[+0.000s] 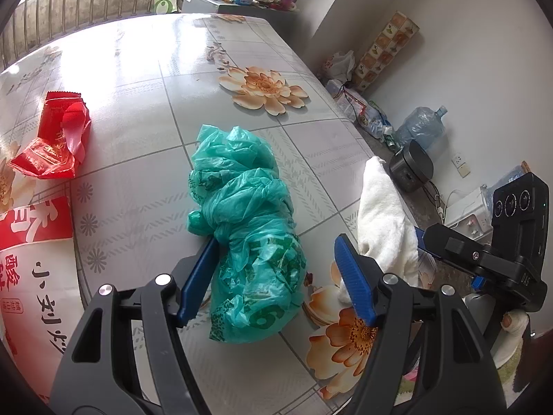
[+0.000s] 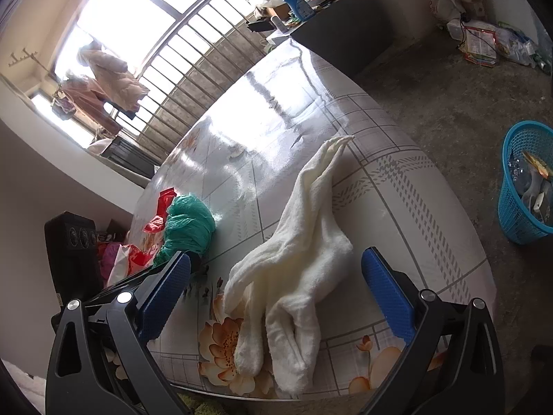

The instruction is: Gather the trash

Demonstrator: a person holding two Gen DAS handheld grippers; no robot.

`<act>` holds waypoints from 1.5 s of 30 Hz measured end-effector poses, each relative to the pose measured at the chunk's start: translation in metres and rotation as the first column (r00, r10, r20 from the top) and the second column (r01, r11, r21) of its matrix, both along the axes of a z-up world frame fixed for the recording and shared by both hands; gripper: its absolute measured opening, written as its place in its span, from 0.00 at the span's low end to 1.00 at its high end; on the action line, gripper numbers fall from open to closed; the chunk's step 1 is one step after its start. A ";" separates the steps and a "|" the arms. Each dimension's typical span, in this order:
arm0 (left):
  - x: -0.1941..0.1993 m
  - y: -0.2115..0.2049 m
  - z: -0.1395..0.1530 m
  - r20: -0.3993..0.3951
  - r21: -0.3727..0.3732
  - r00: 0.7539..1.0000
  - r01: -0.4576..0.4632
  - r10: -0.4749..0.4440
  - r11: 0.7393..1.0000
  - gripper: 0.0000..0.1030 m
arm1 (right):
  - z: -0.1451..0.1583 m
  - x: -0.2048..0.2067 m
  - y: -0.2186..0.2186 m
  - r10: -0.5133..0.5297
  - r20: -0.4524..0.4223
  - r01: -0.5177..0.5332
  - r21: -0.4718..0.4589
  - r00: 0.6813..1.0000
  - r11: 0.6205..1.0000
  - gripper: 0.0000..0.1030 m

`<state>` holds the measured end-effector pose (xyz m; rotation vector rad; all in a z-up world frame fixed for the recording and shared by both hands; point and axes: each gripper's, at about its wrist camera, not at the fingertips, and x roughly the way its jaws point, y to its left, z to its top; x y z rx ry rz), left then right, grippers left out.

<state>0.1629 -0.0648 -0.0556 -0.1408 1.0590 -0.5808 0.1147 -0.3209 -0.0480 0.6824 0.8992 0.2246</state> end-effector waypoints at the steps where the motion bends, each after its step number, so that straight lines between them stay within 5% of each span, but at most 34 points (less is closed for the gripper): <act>1: 0.000 -0.001 0.000 0.001 0.003 1.000 0.000 0.000 1.000 0.63 | -0.001 0.000 -0.002 0.000 0.001 0.000 0.008 1.000 1.000 0.94; 33: 0.001 -0.001 0.000 0.003 0.009 1.000 -0.004 0.004 1.000 0.63 | -0.005 0.000 -0.011 0.004 0.009 -0.005 0.091 1.000 0.996 0.94; 37: 0.000 -0.002 0.000 0.003 0.010 1.000 -0.004 0.004 1.000 0.63 | -0.002 -0.005 -0.023 -0.007 0.015 0.005 0.174 1.000 0.985 0.94; 42: 0.000 -0.002 0.000 0.007 0.022 1.000 -0.001 0.001 1.000 0.63 | 0.017 -0.022 -0.041 -0.057 0.102 0.045 0.121 0.993 0.992 0.93; 45: 0.001 -0.003 0.000 0.013 0.037 1.000 0.000 -0.001 0.999 0.63 | 0.020 -0.025 -0.038 -0.062 0.096 0.059 0.032 0.994 0.998 0.82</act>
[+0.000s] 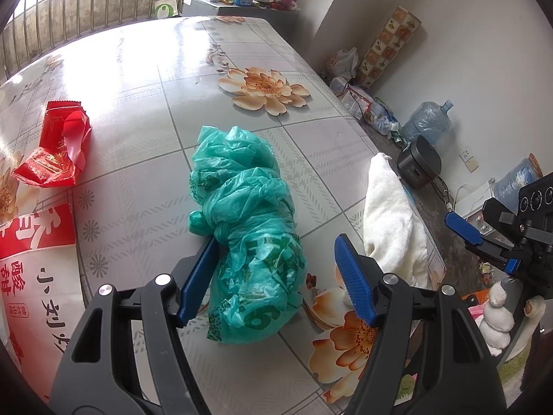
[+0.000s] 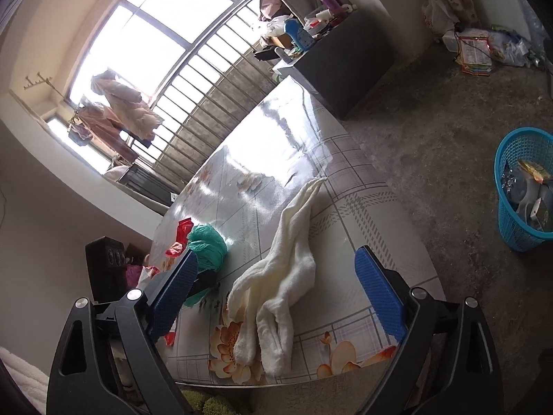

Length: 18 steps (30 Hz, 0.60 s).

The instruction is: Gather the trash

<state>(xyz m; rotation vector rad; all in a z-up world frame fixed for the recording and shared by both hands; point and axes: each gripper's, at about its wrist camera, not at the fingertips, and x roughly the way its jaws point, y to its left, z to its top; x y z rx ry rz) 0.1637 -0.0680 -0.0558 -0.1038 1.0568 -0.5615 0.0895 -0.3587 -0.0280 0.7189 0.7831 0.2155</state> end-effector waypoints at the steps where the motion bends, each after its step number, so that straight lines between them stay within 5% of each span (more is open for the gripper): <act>1: 0.000 0.000 0.000 0.002 0.005 1.000 0.000 0.000 1.000 0.63 | -0.001 0.000 0.003 -0.001 -0.015 0.001 -0.039 1.000 0.999 0.79; 4: 0.001 -0.002 0.000 0.006 0.020 1.000 -0.002 0.002 1.000 0.62 | -0.007 0.004 0.018 0.018 -0.055 -0.026 -0.144 0.998 0.989 0.66; 9: 0.004 -0.001 0.000 0.018 0.054 1.000 -0.015 0.014 0.998 0.42 | -0.013 0.013 0.043 0.047 -0.098 -0.074 -0.292 0.994 0.953 0.47; 12: 0.006 0.002 -0.001 0.018 0.051 1.000 -0.019 0.018 0.999 0.39 | -0.013 0.018 0.053 0.051 -0.114 -0.089 -0.364 0.992 0.927 0.35; 15: 0.008 0.003 0.001 0.040 0.062 0.999 -0.016 0.014 0.998 0.37 | -0.014 0.020 0.055 0.061 -0.123 -0.102 -0.362 0.991 0.927 0.14; 18: 0.006 0.002 0.008 0.070 0.064 0.998 -0.011 0.006 0.998 0.37 | -0.011 0.015 0.049 0.064 -0.101 -0.091 -0.292 0.993 0.952 0.08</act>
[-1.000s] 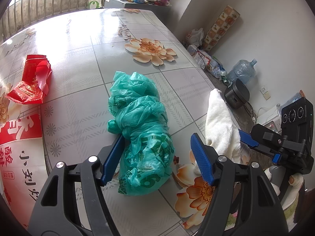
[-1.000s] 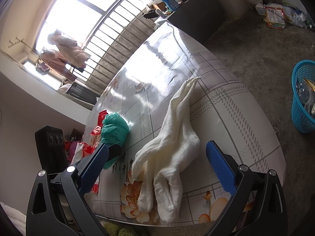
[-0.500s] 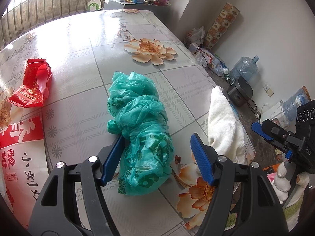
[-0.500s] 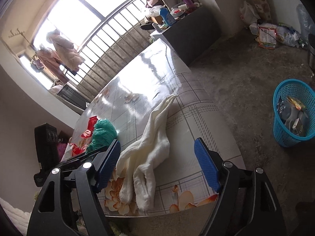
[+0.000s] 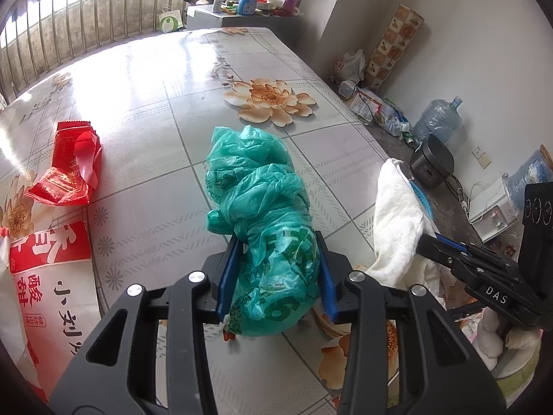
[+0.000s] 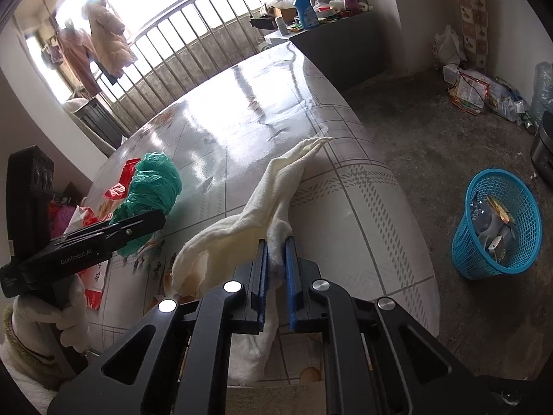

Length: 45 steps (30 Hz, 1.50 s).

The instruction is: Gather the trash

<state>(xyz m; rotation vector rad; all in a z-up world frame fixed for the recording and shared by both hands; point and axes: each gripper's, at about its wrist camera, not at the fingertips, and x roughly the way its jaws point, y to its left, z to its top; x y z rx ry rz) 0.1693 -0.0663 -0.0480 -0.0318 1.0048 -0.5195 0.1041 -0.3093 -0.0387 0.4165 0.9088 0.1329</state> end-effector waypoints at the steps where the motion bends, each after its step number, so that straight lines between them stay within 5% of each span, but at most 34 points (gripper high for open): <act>1: 0.000 0.001 0.003 0.008 -0.001 1.000 0.003 -0.003 1.000 0.36 | 0.003 -0.002 -0.003 -0.003 0.011 0.003 0.018 1.000 1.000 0.08; 13: -0.014 -0.027 0.060 0.096 -0.098 0.988 0.131 -0.122 0.986 0.36 | 0.062 -0.052 -0.083 -0.202 0.224 0.145 0.248 0.953 0.958 0.07; 22: -0.004 -0.149 0.083 0.069 -0.172 0.923 0.386 -0.380 0.906 0.36 | 0.085 -0.094 -0.178 -0.458 0.273 0.418 0.193 0.846 0.888 0.07; 28: 0.000 -0.256 0.055 -0.030 -0.144 0.853 0.513 -0.522 0.846 0.37 | 0.053 -0.094 -0.241 -0.590 0.198 0.565 0.174 0.783 0.807 0.07; 36: 0.003 -0.385 -0.010 -0.163 -0.096 0.759 0.623 -0.630 0.776 0.37 | -0.020 -0.075 -0.325 -0.700 0.045 0.685 0.166 0.713 0.709 0.07; 40: 0.008 -0.443 -0.041 -0.182 -0.056 0.732 0.659 -0.657 0.750 0.38 | -0.059 -0.060 -0.366 -0.729 -0.028 0.724 0.147 0.684 0.674 0.09; 42: 0.013 -0.469 -0.059 -0.216 -0.075 0.711 0.671 -0.669 0.737 0.44 | -0.088 -0.051 -0.384 -0.734 -0.086 0.737 0.140 0.674 0.661 0.10; 43: 0.015 -0.481 -0.070 -0.229 -0.070 0.708 0.672 -0.668 0.737 0.51 | -0.105 -0.046 -0.393 -0.736 -0.118 0.745 0.136 0.666 0.653 0.12; 45: 0.019 -0.501 -0.091 -0.247 -0.048 0.713 0.667 -0.656 0.744 0.64 | -0.139 -0.040 -0.407 -0.734 -0.185 0.756 0.114 0.654 0.644 0.43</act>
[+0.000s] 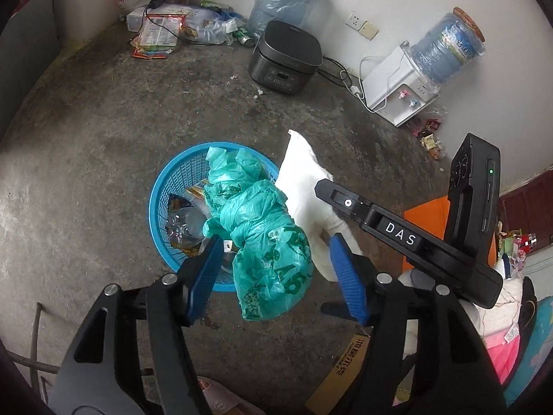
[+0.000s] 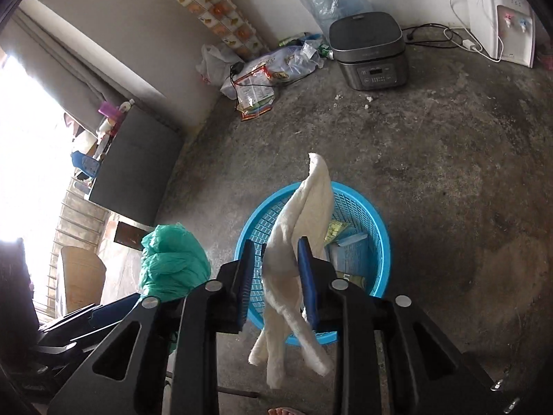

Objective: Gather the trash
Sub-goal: 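Open both tools to drop the bag and cloth into the wastebasket, then move both tools back over the table toward the red-and-white printed snack bag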

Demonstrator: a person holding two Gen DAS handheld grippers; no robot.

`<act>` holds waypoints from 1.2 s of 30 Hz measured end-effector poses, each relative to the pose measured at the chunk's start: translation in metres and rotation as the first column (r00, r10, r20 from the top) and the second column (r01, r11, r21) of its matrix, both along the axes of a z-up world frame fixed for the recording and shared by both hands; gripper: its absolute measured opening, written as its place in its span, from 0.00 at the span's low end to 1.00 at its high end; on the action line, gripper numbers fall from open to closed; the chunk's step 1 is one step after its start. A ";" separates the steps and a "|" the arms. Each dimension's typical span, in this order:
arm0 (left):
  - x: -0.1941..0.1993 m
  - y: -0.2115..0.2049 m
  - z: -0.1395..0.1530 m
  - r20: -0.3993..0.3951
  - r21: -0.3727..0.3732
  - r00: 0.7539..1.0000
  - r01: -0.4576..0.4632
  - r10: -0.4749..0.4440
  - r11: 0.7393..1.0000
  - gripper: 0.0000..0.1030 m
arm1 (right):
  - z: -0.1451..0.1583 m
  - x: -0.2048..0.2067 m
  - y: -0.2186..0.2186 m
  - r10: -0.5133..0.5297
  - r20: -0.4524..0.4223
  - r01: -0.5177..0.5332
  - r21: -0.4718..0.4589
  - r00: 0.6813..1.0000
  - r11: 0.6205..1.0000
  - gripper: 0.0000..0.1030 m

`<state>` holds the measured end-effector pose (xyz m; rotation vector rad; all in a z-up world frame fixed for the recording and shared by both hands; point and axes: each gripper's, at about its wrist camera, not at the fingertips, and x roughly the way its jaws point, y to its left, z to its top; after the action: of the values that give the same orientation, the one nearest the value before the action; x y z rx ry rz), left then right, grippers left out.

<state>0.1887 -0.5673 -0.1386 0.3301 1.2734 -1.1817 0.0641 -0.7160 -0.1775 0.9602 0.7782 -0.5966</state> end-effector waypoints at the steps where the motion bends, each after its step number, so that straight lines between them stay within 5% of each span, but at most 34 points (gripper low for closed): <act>1: 0.002 -0.006 -0.010 -0.009 0.019 1.000 -0.002 0.002 1.000 0.64 | -0.013 -0.001 -0.004 -0.030 -0.042 0.030 -0.001 0.999 1.000 0.43; 5: 0.005 -0.010 -0.021 -0.060 0.030 0.997 -0.049 0.051 0.998 0.65 | -0.029 -0.019 -0.005 -0.102 -0.025 0.102 0.023 0.995 0.994 0.43; 10: 0.000 0.011 0.008 -0.013 -0.035 0.999 -0.049 0.049 0.998 0.67 | -0.014 -0.034 0.010 -0.143 0.018 0.143 0.000 0.990 0.990 0.43; 14: -0.005 0.049 0.056 0.016 -0.144 0.996 -0.081 0.084 0.986 0.70 | 0.027 -0.036 0.037 -0.130 0.070 0.136 -0.076 0.989 0.988 0.45; 21: -0.019 0.154 0.146 0.123 -0.347 0.969 -0.161 0.215 0.924 0.84 | 0.132 -0.033 0.117 0.003 0.175 0.059 -0.347 0.985 0.936 0.69; 26: -0.027 0.241 0.191 0.186 -0.410 0.899 -0.295 0.396 0.863 0.90 | 0.198 -0.037 0.191 0.143 0.213 0.001 -0.561 0.967 0.828 0.92; 29: -0.032 0.296 0.212 0.185 -0.463 0.848 -0.370 0.496 0.805 0.90 | 0.223 -0.037 0.229 0.197 0.224 -0.012 -0.633 0.954 0.774 0.94; 36: -0.052 0.424 0.249 0.216 -0.524 0.750 -0.452 0.625 0.723 0.90 | 0.252 -0.039 0.294 0.344 0.252 -0.102 -0.655 0.904 0.749 0.94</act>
<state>0.1368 -0.1433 0.1103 -0.1619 0.6480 -0.7927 0.0248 -0.4215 0.0742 0.3157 0.3070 -0.4012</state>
